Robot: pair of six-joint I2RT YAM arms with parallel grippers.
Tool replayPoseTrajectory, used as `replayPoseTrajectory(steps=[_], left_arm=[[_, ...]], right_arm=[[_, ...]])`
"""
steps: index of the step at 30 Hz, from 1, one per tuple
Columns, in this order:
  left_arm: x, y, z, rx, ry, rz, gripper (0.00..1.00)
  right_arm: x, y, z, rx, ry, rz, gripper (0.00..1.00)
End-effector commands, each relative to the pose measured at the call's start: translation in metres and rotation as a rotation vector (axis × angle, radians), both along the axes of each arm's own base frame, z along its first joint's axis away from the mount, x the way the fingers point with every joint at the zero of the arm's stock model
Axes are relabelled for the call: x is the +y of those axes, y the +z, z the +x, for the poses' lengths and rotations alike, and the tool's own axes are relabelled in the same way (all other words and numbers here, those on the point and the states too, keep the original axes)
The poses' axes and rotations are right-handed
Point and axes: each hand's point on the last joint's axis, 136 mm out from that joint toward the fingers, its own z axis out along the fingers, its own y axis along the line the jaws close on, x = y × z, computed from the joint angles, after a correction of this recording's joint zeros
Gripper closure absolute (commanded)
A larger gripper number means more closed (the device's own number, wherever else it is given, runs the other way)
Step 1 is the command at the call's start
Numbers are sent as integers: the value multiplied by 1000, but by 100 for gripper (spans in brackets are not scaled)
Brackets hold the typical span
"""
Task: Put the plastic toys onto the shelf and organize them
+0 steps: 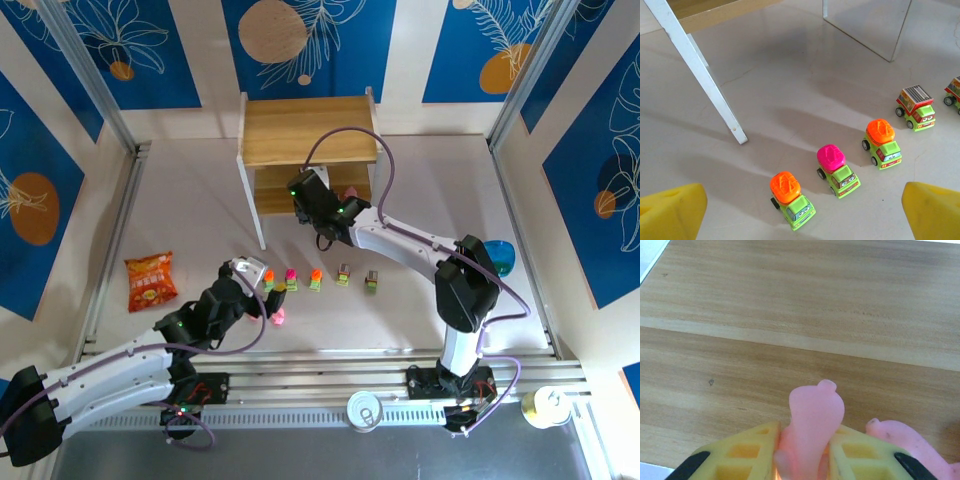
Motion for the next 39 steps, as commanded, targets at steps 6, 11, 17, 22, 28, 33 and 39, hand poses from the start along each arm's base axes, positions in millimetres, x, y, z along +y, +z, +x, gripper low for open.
replayPoseTrajectory(steps=[6,11,17,22,28,33,39], left_arm=[[0,5,0,-17,6,-6,0],[0,4,0,-16,4,-3,0],[-2,4,0,-12,-3,-3,0],[-2,4,0,-13,-3,-2,0],[-1,4,0,-12,-1,-2,0],[-1,4,0,-13,1,-2,0],[-1,4,0,-14,2,-1,0]], right_arm=[[0,-1,7,11,-7,-10,73],[-3,-4,8,15,-20,-15,70],[-1,-1,6,7,-11,-6,68],[0,7,2,-15,-2,-8,66],[-2,12,-1,-26,-5,-11,61],[-2,15,-4,-33,-3,-7,60],[-3,23,-11,-53,0,-7,57]])
